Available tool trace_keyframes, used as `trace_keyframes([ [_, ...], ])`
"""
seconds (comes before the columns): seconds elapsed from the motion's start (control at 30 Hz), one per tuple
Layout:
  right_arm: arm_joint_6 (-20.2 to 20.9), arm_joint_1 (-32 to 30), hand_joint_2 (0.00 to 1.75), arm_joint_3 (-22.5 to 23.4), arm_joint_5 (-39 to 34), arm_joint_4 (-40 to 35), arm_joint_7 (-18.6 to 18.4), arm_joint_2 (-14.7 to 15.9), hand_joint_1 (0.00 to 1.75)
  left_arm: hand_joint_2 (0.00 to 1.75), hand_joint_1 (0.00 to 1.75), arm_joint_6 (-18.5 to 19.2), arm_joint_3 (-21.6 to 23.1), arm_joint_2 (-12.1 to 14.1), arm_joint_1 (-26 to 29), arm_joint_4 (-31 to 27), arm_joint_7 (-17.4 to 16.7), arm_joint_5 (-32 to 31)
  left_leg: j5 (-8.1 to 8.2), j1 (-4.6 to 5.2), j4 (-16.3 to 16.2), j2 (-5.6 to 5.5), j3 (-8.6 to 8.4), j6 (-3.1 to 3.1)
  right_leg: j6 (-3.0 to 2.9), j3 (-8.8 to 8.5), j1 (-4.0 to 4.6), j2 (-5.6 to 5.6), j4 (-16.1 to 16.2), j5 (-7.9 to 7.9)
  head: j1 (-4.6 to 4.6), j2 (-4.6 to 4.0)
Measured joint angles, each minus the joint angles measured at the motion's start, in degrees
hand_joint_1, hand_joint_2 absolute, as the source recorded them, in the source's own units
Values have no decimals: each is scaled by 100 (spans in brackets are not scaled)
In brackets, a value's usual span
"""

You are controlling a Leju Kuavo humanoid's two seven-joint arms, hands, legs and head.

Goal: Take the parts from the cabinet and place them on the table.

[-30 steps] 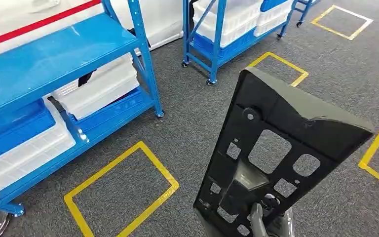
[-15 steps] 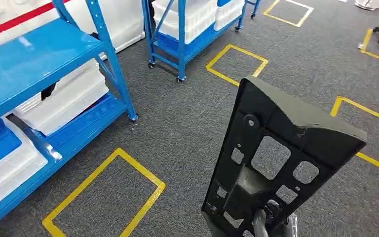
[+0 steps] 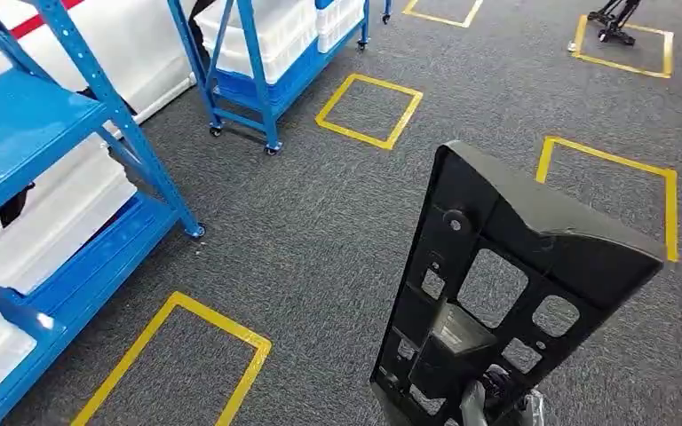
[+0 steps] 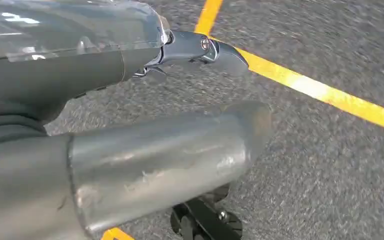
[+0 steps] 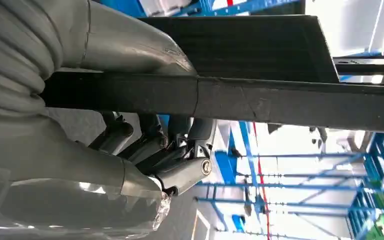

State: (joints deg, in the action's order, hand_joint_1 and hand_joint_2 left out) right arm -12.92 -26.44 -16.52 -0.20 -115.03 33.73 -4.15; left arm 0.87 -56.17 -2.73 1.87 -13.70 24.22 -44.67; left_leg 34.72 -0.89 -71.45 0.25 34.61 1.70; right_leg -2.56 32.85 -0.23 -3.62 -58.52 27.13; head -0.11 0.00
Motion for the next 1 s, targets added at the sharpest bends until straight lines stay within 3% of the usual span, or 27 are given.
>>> trace_keyframes([
  [0.03, 0, 0, 175, 2, 7, -2, 0, -2, 175, 0, 0, 0, -2, 2, -3, 0, 0, -13, -302, -23, 517, -52, -225, 5, 18, -2, -9, -94, -27, 12, -2, 0],
  [0.07, 0, -1, 175, 7, 20, -2, 0, -9, 175, 0, 0, 0, -7, 2, 0, -2, 0, -29, -549, -60, 1020, -253, -437, 22, 49, 10, -13, -168, -66, 32, -2, 0],
  [0.1, 0, -2, 175, 13, 24, 0, 0, -18, 175, 0, 0, 0, -15, 0, 3, 0, -2, -33, -462, -84, 1173, -635, -480, 28, 79, 55, 11, -236, -117, 43, -4, 0],
  [0.13, 4, 8, 175, 13, 35, -2, 0, -22, 175, 0, 0, 4, -24, -4, 5, -2, 0, -33, -454, -84, 1242, -634, -476, -12, 114, 116, 5, -319, -165, 33, 2, 0],
  [0.23, 9, -42, 175, 20, 50, -4, -2, -31, 175, 0, 0, 4, -59, -2, -9, -4, -2, -61, -498, -37, 1243, -402, -493, -120, 256, 187, -27, -549, -104, -57, 0, -2],
  [0.27, 11, -50, 175, 26, 57, -4, -2, -31, 175, 0, 0, 7, -66, -11, -19, -4, 0, -94, -544, -86, 1301, -302, -500, -191, 259, 206, -48, -458, -164, -21, -2, 0],
  [0.3, 13, -60, 175, 33, 57, -19, -2, -31, 175, 0, 0, 9, -83, -9, -25, -13, 2, -109, -557, -62, 1332, -234, -508, -225, 270, 291, 6, -34, -336, 119, 48, 0],
  [0.33, 17, -56, 175, 37, 57, -20, -4, -31, 175, 0, 0, 11, -94, -9, -17, -15, 2, -116, -563, -43, 1338, -139, -505, -251, 293, 461, 3, 178, -671, 337, 81, 0],
  [0.4, 20, -47, 175, 46, 57, -20, -4, -33, 175, 0, 0, 11, -105, -11, 12, -15, 0, -116, -554, -5, 1334, 57, -494, -266, 321, 880, -15, 307, -1542, 738, 83, -2],
  [0.43, 20, -59, 175, 52, 57, -20, -4, -31, 175, 0, 0, 11, -107, -11, 16, -15, 0, -116, -549, 3, 1334, 163, -493, -272, 329, 1016, -22, 320, -1833, 799, 74, 0],
  [0.47, 20, -64, 175, 57, 57, -17, -7, -31, 175, 0, 0, 11, -109, -11, 12, -15, 0, -116, -542, 8, 1334, 244, -493, -278, 334, 1000, -29, 330, -1816, 719, 79, 0],
  [0.5, 20, -64, 175, 59, 57, -17, -9, -33, 175, 0, 0, 11, -111, -11, 4, -17, 0, -116, -530, 12, 1334, 323, -500, -271, 333, 846, -42, 345, -1547, 519, 79, 0],
  [0.53, 20, -63, 175, 61, 57, -17, -9, -33, 175, 0, 0, 11, -111, -11, -6, -20, 0, -116, -517, 14, 1335, 390, -515, -263, 319, 587, -47, 397, -1100, 288, 81, -2],
  [0.57, 20, -64, 175, 63, 57, -20, -9, -33, 175, 0, 0, 11, -111, -11, -17, -20, 0, -116, -501, 14, 1336, 449, -536, -245, 288, 252, -39, 545, -533, 77, 81, 0],
  [0.6, 20, -58, 175, 63, 57, -20, -9, -33, 175, 0, 0, 11, -111, -11, -19, -20, 0, -116, -485, 19, 1336, 504, -594, -226, 257, 34, -4, 821, -131, 96, 81, 0],
  [0.63, 20, -53, 175, 63, 57, -22, -11, -33, 175, 0, 0, 11, -114, -11, -15, -22, 2, -116, -450, 56, 1323, 553, -579, -178, 216, 7, 55, 876, -78, 107, 72, 0],
  [0.73, 20, -68, 175, 66, 57, -37, -9, -39, 175, 0, 0, 11, -111, -22, -34, -22, 0, -116, -437, 44, 1368, 730, -679, -102, 155, 40, 92, 642, -68, 102, 68, 0],
  [0.77, 20, -75, 175, 66, 59, -46, -9, -48, 175, 0, 0, 13, -114, -24, -42, -24, 0, -118, -391, 36, 1345, 732, -664, -63, 90, -9, 15, 562, 18, 51, 66, 0],
  [0.8, 17, -87, 175, 70, 64, -52, -4, -61, 175, 0, 0, 15, -114, -26, -52, -26, 2, -131, -291, 10, 1216, 417, -644, -44, 71, -29, 18, 521, 47, 37, 57, 0],
  [0.83, 17, -70, 175, 72, 68, -50, -4, -66, 175, 0, 0, 18, -114, -26, -47, -28, 4, -149, -77, 4, 913, 213, -507, -42, 40, -22, 11, 474, 45, 24, 33, 0],
  [0.87, 17, -62, 175, 72, 72, -50, -4, -81, 175, 0, 0, 17, -120, -26, -23, -28, 2, -158, 162, 1, 465, 96, -298, -33, 25, -17, 11, 400, 42, 23, 22, 0],
  [0.93, 17, -72, 175, 72, 74, -50, -4, -81, 175, 0, 0, 17, -146, -24, 5, -31, 0, -210, 422, 1, -325, 21, 105, -11, 19, -10, 19, 227, 30, 23, 22, 0],
  [0.97, 17, -76, 175, 74, 77, -48, -4, -81, 175, 0, 0, 18, -151, -24, 10, -31, 0, -238, 339, -1, -385, 20, 168, -7, 19, -9, 18, 140, 17, 24, 22, 0],
  [1.0, 17, -79, 175, 74, 77, -48, -2, -81, 175, 0, 0, 18, -155, -26, 7, -31, 0, -241, 139, -7, -187, 13, 114, -7, 23, -10, 13, 57, 1, 28, 20, 0],
])
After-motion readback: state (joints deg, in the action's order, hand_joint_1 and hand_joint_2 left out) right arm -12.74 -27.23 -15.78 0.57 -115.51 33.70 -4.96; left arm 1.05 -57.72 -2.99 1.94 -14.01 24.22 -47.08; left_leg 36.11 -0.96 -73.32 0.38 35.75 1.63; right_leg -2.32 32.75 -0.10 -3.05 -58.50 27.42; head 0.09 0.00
